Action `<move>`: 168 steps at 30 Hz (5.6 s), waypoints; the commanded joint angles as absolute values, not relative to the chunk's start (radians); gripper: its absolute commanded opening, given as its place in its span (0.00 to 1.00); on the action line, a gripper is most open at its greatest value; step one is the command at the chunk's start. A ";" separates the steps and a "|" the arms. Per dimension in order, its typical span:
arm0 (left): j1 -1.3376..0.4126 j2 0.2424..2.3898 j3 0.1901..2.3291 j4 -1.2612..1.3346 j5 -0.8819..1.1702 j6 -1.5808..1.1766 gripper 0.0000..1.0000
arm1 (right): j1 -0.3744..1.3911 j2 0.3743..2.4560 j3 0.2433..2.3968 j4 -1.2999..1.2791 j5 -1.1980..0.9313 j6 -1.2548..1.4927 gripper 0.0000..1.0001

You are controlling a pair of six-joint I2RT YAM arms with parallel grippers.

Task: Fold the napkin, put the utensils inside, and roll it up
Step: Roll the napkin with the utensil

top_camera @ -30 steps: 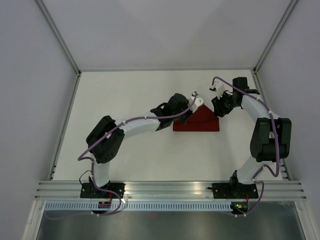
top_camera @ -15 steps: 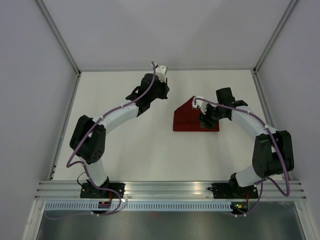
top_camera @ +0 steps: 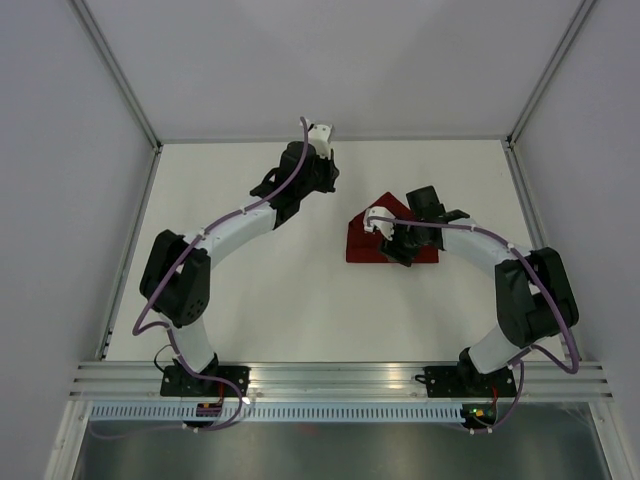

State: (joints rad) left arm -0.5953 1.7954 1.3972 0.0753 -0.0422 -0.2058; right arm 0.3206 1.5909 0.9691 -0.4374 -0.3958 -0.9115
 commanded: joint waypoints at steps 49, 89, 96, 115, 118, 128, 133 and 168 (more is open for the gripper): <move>-1.081 1.864 1.115 0.213 0.063 0.667 0.32 | 0.150 2.292 1.603 -1.229 -0.696 -1.156 0.10; -1.068 1.971 1.005 0.617 -0.176 0.847 0.52 | 0.150 2.306 1.608 -1.213 -0.683 -1.115 0.06; -1.048 1.922 0.954 0.657 -0.124 0.792 0.57 | 0.150 2.306 1.609 -1.207 -0.680 -1.103 0.06; -1.031 1.986 1.064 0.493 0.035 0.759 0.70 | 0.150 2.310 1.612 -1.207 -0.678 -1.103 0.05; -1.031 2.020 1.115 0.448 0.040 0.752 0.70 | 0.152 2.312 1.612 -1.207 -0.678 -1.103 0.05; -0.996 2.036 1.186 0.255 0.147 0.696 0.50 | 0.149 2.309 1.611 -1.207 -0.676 -1.104 0.04; -0.979 2.032 1.184 0.221 0.179 0.678 0.54 | 0.150 2.307 1.618 -1.210 -0.680 -1.101 0.04; -0.968 2.169 1.539 -0.436 0.439 0.385 0.02 | -0.043 1.773 1.284 -0.514 -0.388 -0.356 0.64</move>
